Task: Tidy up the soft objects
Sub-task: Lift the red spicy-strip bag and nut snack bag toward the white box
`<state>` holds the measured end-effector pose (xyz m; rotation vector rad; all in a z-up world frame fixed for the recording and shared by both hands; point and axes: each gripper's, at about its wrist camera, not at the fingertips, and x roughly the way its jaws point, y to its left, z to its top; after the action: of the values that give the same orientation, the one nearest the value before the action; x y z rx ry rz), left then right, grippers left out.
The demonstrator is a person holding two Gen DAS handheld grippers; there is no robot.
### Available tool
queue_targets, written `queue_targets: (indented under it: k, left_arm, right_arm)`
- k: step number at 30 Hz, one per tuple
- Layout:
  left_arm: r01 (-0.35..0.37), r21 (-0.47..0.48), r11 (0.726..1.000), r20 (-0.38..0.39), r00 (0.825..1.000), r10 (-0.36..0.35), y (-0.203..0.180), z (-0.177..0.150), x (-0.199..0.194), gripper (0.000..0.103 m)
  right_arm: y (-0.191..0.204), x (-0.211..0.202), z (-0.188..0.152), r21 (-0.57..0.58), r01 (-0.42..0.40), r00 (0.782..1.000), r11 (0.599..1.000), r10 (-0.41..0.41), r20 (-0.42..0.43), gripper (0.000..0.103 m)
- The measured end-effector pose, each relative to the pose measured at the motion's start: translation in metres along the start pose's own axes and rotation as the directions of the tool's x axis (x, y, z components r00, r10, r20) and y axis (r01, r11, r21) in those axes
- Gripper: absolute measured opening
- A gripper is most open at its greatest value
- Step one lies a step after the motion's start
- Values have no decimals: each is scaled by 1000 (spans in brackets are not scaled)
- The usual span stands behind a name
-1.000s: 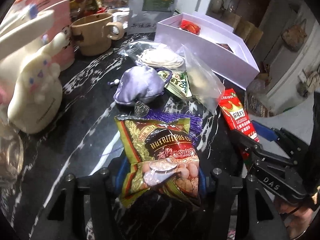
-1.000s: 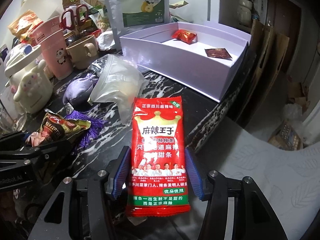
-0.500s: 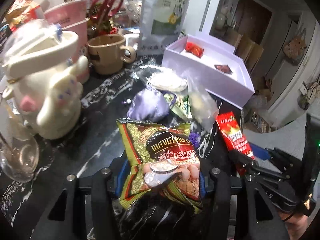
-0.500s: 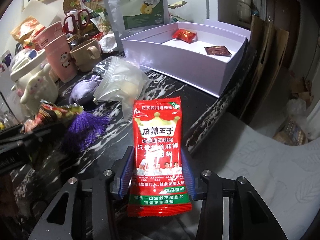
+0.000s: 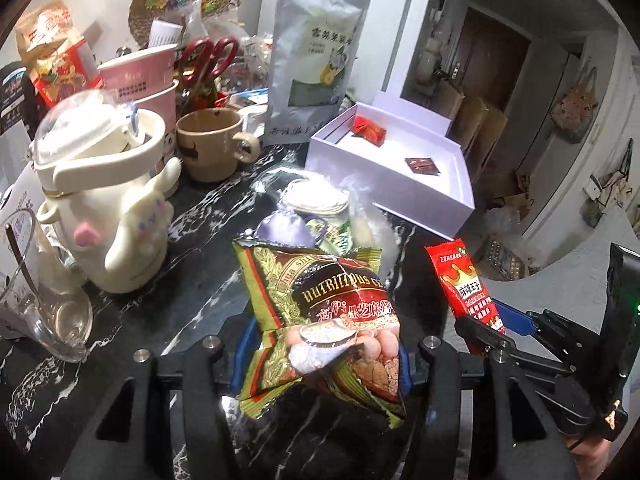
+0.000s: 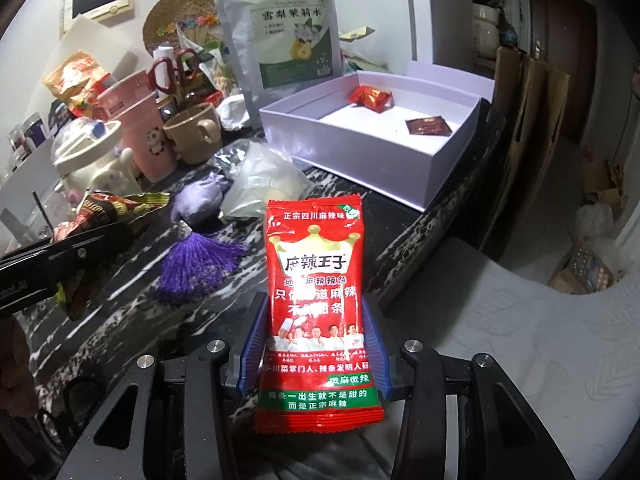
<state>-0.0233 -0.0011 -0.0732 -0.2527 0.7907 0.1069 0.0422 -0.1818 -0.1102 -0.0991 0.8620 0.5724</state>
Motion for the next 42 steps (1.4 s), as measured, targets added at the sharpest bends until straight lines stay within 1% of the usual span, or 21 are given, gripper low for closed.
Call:
queue_targets:
  k: [11,19,25,27,29,32,35,42]
  left_arm:
    - [84,67,994,24,996,-86,-28,-1,-14,53]
    - [128,131,983,74,988,-138,-50,16,-31,53]
    - [136,180,974,121,980,-159,-66,33,-41,53]
    - [141,194,971,140,976,-170,-71,40,-46,53]
    - [137,211,968,161,972,-173,-77,47,-50,53]
    - [129,231,964,188,966,-174,-82,57,-54,53]
    - [127,237,963,211,961,-178,-85,68,-56,53]
    - [120,258,959,273,943,-191,-93,96,-59,53]
  right_arm:
    - [-3,-52,-13,28,40,997,999,-42,70,45]
    - [-10,-90,-16,67,69,988,995,-78,136,45]
    - [-11,-113,-5,52,87,976,995,-95,195,45]
    - [-14,-118,-1,57,79,973,995,-90,214,45]
    - [-16,-122,4,60,77,969,995,-89,229,45]
    - [-18,-126,12,49,99,963,994,-108,249,45]
    - [-21,-131,21,46,101,955,994,-109,276,45]
    - [-32,-141,49,34,124,922,992,-128,365,45]
